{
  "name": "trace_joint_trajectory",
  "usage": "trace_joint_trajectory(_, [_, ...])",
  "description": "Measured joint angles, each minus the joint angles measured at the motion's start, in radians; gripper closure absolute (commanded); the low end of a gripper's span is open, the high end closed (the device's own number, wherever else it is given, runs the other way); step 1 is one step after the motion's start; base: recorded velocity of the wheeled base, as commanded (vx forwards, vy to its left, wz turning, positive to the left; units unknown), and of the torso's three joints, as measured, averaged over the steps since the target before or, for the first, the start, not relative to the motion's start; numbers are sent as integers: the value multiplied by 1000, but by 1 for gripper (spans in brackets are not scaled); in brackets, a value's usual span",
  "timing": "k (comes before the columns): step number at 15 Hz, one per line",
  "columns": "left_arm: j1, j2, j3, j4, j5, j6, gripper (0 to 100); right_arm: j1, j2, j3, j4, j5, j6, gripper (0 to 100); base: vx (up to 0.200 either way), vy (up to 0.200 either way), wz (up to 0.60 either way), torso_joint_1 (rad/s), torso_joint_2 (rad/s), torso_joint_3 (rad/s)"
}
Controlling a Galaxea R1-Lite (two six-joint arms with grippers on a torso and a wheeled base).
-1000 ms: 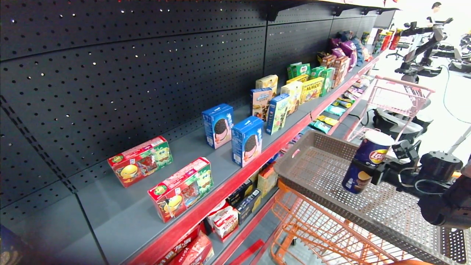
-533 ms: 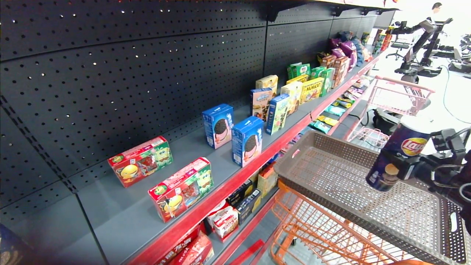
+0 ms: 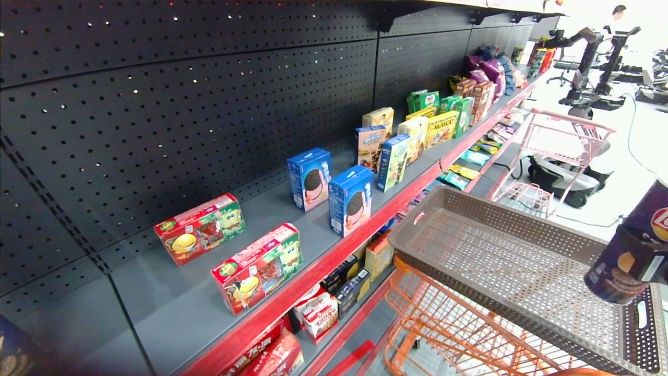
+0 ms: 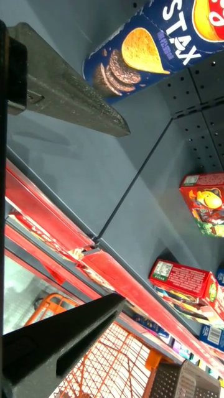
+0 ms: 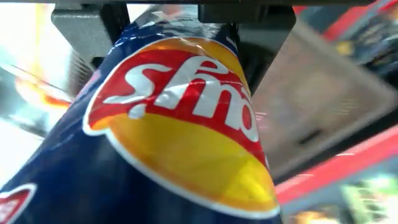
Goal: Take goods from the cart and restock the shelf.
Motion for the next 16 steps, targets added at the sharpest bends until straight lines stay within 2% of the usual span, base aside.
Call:
trace_joint_trajectory(1, [1,0,0,0,0,0,0,21,-33,21,18,-83,-35,100,0,0,0,0,0,0])
trace_joint_trajectory(2, [1,0,0,0,0,0,0,35,-61,49,28,-105,-58,100,0,0,0,0,0,0])
trace_joint_trajectory(16, [1,0,0,0,0,0,0,93,-149,88,37,-98,-74,100,0,0,600,3,2,1])
